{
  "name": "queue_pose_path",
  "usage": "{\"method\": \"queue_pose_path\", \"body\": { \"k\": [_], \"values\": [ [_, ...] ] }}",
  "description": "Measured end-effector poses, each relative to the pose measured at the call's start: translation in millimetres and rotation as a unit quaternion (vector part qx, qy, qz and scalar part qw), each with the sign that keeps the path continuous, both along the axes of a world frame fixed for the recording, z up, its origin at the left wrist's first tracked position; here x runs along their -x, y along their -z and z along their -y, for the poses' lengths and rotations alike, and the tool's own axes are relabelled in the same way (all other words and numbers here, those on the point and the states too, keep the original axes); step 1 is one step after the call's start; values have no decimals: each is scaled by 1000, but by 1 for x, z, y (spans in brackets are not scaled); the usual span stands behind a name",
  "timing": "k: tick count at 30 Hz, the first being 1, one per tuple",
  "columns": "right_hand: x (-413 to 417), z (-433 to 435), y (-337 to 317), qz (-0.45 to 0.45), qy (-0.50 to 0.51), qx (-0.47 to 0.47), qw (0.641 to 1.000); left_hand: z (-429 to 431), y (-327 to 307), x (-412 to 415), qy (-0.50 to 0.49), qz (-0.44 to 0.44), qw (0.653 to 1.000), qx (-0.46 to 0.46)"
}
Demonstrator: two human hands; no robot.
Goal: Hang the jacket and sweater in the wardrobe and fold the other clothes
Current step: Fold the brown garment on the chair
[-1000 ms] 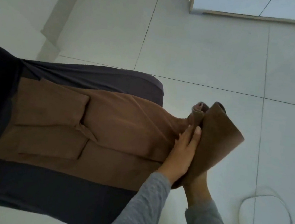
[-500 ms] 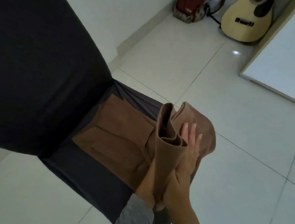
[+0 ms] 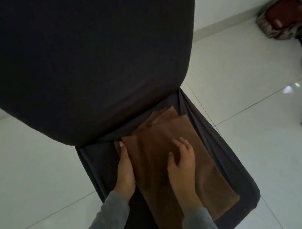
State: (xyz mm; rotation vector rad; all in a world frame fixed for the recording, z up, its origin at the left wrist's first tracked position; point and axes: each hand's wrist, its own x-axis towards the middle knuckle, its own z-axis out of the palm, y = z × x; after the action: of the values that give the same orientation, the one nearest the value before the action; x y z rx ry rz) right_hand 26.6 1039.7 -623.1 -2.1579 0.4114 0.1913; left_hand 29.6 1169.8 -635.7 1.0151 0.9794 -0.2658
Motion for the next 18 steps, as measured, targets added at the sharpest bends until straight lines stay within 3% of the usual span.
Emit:
{"method": "queue_pose_path", "body": {
  "k": [3,6,8,11,15,18],
  "values": [
    [-32,21,-9,-31,18,14,999,2,-14,14,43,41,990,-126],
    [-67,33,-9,-68,-38,79,994,15,-13,13,91,37,969,-225],
    [-84,34,-7,-101,-81,126,984,17,-10,7,72,24,959,-271],
    [-100,36,-2,-130,-112,166,971,14,-9,-1,-12,10,958,-286],
    [-109,44,2,-86,-134,153,975,10,-1,-5,-61,-3,965,-254],
    [-118,54,3,-53,-172,65,982,12,0,-4,-80,15,964,-252]
  ]
}}
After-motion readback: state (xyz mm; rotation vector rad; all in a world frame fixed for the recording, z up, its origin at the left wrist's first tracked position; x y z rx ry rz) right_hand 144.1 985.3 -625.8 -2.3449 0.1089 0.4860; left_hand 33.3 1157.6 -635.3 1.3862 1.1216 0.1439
